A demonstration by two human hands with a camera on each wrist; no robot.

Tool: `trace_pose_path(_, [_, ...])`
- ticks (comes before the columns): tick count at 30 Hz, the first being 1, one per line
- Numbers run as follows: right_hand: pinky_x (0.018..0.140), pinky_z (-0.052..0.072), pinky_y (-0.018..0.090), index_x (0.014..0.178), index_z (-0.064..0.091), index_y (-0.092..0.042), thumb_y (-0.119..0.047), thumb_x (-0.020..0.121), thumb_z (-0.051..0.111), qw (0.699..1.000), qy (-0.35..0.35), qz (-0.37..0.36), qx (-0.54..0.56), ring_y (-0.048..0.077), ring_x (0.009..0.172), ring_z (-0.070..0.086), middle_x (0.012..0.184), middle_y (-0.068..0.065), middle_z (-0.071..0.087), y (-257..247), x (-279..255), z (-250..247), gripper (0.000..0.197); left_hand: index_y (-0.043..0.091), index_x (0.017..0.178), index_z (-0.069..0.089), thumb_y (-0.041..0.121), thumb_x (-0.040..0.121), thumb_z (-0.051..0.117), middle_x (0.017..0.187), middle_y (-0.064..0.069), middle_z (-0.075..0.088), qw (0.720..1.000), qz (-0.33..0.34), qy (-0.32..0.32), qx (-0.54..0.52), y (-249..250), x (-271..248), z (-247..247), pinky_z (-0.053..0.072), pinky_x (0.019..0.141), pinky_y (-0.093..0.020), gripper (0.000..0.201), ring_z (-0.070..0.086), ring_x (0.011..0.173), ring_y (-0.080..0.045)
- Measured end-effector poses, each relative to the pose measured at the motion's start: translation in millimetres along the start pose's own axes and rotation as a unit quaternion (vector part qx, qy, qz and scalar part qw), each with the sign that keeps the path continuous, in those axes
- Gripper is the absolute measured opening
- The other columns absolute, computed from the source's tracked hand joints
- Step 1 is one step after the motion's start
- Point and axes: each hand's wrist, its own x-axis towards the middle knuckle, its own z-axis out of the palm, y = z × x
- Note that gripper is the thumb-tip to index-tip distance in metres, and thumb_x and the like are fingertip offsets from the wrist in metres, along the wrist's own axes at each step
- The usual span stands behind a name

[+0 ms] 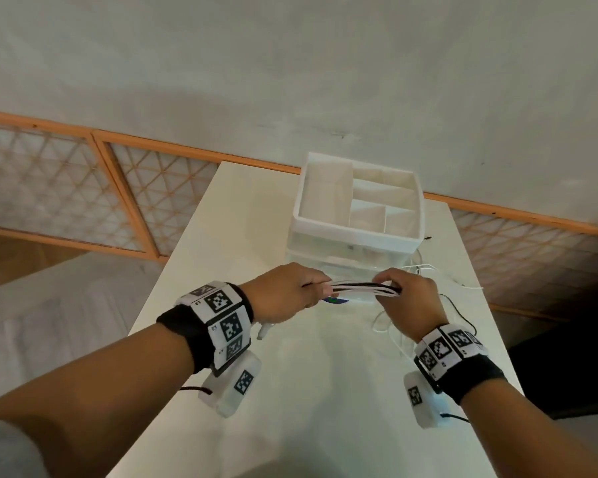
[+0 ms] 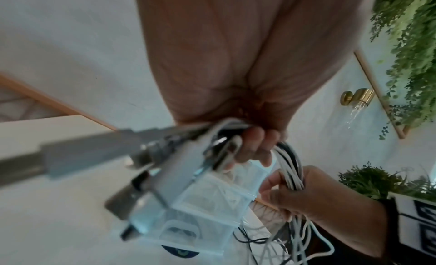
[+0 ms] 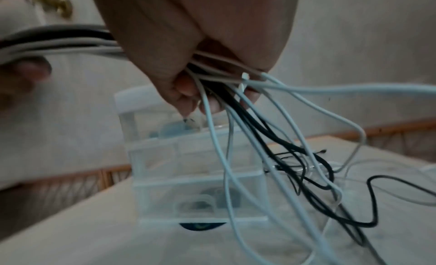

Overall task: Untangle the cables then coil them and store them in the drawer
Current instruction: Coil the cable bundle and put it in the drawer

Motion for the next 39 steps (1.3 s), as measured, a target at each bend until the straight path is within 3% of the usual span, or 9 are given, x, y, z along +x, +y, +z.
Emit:
trace_pose_path(6, [0.085, 0.052, 0.031, 0.146, 0.038, -0.037, -0.041, 0.069, 0.080, 0.984, -0.090, -0.154, -0.012, 0.013, 0.086, 0.070, 0.099, -0.010, 0.074, -37, -21, 15, 0.087, 0.022, 0.072, 0.060, 0.025, 0.098, 0.055, 0.067, 0.012, 0.057, 0.990, 0.045, -0.022, 0.135, 13, 12, 7, 0.034, 0.059, -0.019, 0.027, 0.049, 0.060, -0.002])
trace_pose_path(11, [0.055, 0.047, 0.017, 0.103, 0.070, -0.021, -0.004, 0.079, 0.076, 0.984, -0.047, -0.093, 0.148, 0.002, 0.056, 0.064, 0.074, -0.006, 0.072, -60, -21, 4, 0.030, 0.022, 0.098, 0.056, 0.029, 0.087, 0.070, 0.088, 0.011, 0.064, 0.994, 0.055, 0.039, 0.087, 13, 11, 4, 0.047, 0.073, -0.027, 0.019, 0.060, 0.081, -0.010])
trace_pose_path(14, [0.050, 0.043, 0.019, 0.090, 0.074, -0.022, -0.007, 0.081, 0.079, 0.972, -0.039, -0.028, 0.231, 0.007, 0.049, 0.055, 0.066, 0.003, 0.071, -58, -23, -15, 0.019, 0.028, 0.093, 0.051, 0.026, 0.091, 0.067, 0.081, 0.013, 0.056, 0.994, 0.049, 0.044, 0.085, -5, 4, 2, 0.041, 0.066, -0.025, 0.016, 0.054, 0.077, -0.014])
trace_pose_path(17, [0.049, 0.051, 0.027, 0.098, 0.073, -0.026, -0.012, 0.081, 0.080, 0.978, -0.100, -0.052, 0.178, 0.008, 0.051, 0.057, 0.074, 0.001, 0.073, -61, -30, -24, 0.023, 0.020, 0.097, 0.054, 0.017, 0.097, 0.056, 0.083, 0.004, 0.057, 0.998, 0.037, 0.034, 0.041, -7, 3, 12, 0.049, 0.061, -0.024, 0.003, 0.057, 0.070, -0.016])
trace_pose_path(22, [0.064, 0.052, 0.014, 0.125, 0.059, -0.041, -0.028, 0.076, 0.086, 0.953, -0.204, -0.091, 0.206, -0.002, 0.067, 0.066, 0.086, -0.015, 0.075, -73, -40, -32, 0.058, 0.015, 0.113, 0.057, 0.013, 0.090, 0.062, 0.106, -0.003, 0.068, 0.990, 0.035, 0.053, 0.127, 6, 7, 8, 0.053, 0.071, -0.027, 0.024, 0.065, 0.085, -0.016])
trace_pose_path(25, [0.068, 0.052, 0.016, 0.115, 0.063, -0.044, -0.042, 0.074, 0.079, 0.947, -0.165, -0.071, 0.265, 0.000, 0.075, 0.070, 0.090, -0.017, 0.076, -71, -38, -36, 0.045, 0.013, 0.119, 0.058, 0.004, 0.081, 0.073, 0.106, -0.007, 0.071, 0.994, 0.012, 0.046, -0.094, 8, 6, -2, 0.057, 0.070, -0.029, 0.042, 0.069, 0.080, -0.019])
trace_pose_path(27, [0.067, 0.054, 0.029, 0.107, 0.070, -0.033, -0.049, 0.075, 0.074, 0.951, -0.135, -0.059, 0.273, 0.012, 0.072, 0.068, 0.087, -0.006, 0.076, -65, -39, -36, 0.037, 0.008, 0.126, 0.058, 0.000, 0.080, 0.077, 0.105, -0.011, 0.070, 0.953, 0.005, 0.016, -0.302, 11, 1, -5, 0.056, 0.075, -0.030, 0.051, 0.068, 0.085, -0.020])
trace_pose_path(33, [0.051, 0.044, 0.022, 0.100, 0.056, -0.010, -0.014, 0.087, 0.074, 0.921, -0.143, -0.038, 0.361, 0.008, 0.049, 0.052, 0.072, 0.003, 0.071, -66, -44, -31, 0.023, -0.002, 0.113, 0.062, 0.051, 0.097, 0.045, 0.073, -0.009, 0.065, 0.889, -0.051, 0.076, -0.449, 24, 7, 8, 0.050, 0.055, -0.030, 0.059, 0.056, 0.059, -0.019])
trace_pose_path(39, [0.041, 0.039, 0.024, 0.096, 0.046, -0.014, -0.015, 0.085, 0.078, 0.934, -0.188, -0.011, 0.303, 0.019, 0.039, 0.047, 0.068, 0.011, 0.071, -69, -43, -31, 0.034, 0.011, 0.092, 0.065, 0.059, 0.099, 0.038, 0.087, -0.014, 0.073, 0.938, -0.051, 0.107, -0.327, 26, 16, 22, 0.060, 0.073, -0.041, 0.056, 0.067, 0.071, -0.025])
